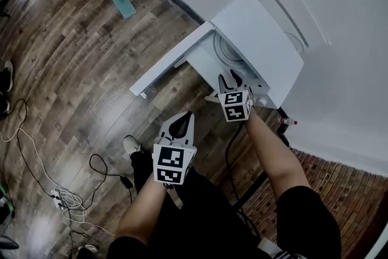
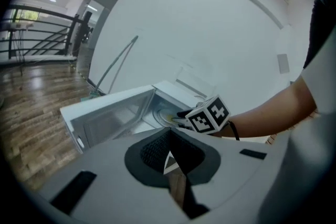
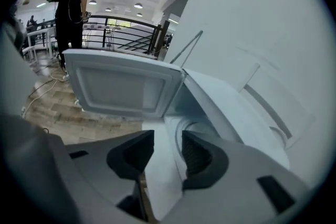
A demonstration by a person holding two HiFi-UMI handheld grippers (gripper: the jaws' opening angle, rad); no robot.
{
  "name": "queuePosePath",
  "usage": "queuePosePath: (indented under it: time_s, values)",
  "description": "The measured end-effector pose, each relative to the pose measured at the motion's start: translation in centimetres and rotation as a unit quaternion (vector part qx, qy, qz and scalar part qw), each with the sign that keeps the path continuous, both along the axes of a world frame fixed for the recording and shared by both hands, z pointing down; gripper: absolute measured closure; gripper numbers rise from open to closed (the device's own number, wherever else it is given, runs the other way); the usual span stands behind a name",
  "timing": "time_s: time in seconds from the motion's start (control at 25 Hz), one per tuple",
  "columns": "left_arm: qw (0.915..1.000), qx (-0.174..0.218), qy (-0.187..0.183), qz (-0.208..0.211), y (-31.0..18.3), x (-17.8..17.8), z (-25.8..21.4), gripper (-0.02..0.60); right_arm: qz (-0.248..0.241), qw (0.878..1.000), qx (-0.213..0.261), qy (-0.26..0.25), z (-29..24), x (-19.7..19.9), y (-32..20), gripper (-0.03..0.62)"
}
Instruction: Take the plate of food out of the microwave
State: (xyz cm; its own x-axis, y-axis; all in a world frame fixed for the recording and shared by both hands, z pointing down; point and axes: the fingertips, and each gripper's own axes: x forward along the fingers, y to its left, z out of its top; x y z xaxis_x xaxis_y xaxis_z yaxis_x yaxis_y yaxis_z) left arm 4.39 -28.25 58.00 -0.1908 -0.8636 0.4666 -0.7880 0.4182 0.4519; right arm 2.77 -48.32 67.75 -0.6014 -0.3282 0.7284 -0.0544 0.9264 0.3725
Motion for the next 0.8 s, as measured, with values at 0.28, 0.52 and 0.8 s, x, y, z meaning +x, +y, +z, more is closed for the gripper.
queuePosePath:
  time_s: [0.28,0.52,0.8]
  values:
    - [0.9988,-0.03,0.032,-0.02,1.0,2.4,8.1,0.589,-0.024,0.999,0.018,0.031,8.2,-3.5,-4.5,0.298]
    - [0.9982,-0.043,0.033,-0.027,1.7,2.6,12.0,0.589,-0.038,0.995,0.049,0.072,13.2,-5.4,-7.2,0.267]
    - [0.9966,-0.061,0.05,-0.023,2.5,3.7,16.0,0.589,-0.013,0.995,0.046,0.09,15.0,-6.5,-10.5,0.237]
